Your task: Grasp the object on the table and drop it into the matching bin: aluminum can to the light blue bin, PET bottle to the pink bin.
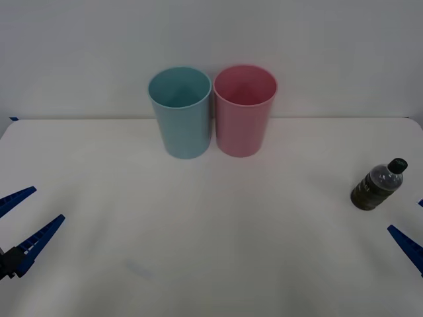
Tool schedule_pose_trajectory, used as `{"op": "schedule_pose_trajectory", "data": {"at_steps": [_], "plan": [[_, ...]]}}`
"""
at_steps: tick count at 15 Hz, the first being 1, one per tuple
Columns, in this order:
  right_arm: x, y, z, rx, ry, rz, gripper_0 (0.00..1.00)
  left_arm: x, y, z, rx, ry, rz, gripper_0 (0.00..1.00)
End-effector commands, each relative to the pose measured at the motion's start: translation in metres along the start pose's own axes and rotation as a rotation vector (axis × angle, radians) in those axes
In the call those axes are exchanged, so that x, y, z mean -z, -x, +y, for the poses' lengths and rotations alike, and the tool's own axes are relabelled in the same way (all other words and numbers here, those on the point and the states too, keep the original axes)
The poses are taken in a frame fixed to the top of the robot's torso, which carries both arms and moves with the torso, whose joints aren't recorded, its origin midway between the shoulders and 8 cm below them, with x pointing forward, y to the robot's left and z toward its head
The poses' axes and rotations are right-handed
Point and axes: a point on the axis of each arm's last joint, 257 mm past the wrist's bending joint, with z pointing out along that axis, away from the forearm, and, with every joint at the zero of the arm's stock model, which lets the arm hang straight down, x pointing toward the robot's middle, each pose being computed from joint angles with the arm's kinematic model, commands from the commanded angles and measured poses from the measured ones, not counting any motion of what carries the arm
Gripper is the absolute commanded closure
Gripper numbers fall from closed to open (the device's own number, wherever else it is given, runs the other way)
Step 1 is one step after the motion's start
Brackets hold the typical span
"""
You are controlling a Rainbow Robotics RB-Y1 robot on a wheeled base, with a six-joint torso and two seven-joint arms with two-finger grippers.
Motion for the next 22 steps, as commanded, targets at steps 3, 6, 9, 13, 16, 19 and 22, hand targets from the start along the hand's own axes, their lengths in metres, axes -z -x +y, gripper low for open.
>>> {"op": "schedule_pose_trajectory", "data": {"at_steps": [3, 6, 9, 13, 16, 19, 22], "plan": [[0.019, -0.017, -0.022, 0.010, -0.125, 0.039, 0.00, 0.000, 0.000, 0.000, 0.000, 0.000, 0.000, 0.00], [0.024, -0.025, -0.033, 0.043, -0.191, 0.050, 0.00, 0.000, 0.000, 0.000, 0.000, 0.000, 0.000, 0.00], [0.025, -0.034, -0.047, 0.107, -0.271, 0.063, 0.00, 0.000, 0.000, 0.000, 0.000, 0.000, 0.000, 0.00], [0.019, -0.048, -0.058, 0.082, -0.345, 0.075, 0.00, 0.000, 0.000, 0.000, 0.000, 0.000, 0.000, 0.00], [0.012, -0.056, -0.068, 0.075, -0.382, 0.080, 0.00, 0.000, 0.000, 0.000, 0.000, 0.000, 0.000, 0.00], [0.000, -0.067, -0.087, 0.079, -0.391, 0.082, 0.00, 0.000, 0.000, 0.000, 0.000, 0.000, 0.000, 0.00], [-0.014, -0.071, -0.102, 0.080, -0.419, 0.077, 0.00, 0.000, 0.000, 0.000, 0.000, 0.000, 0.000, 0.00]]}}
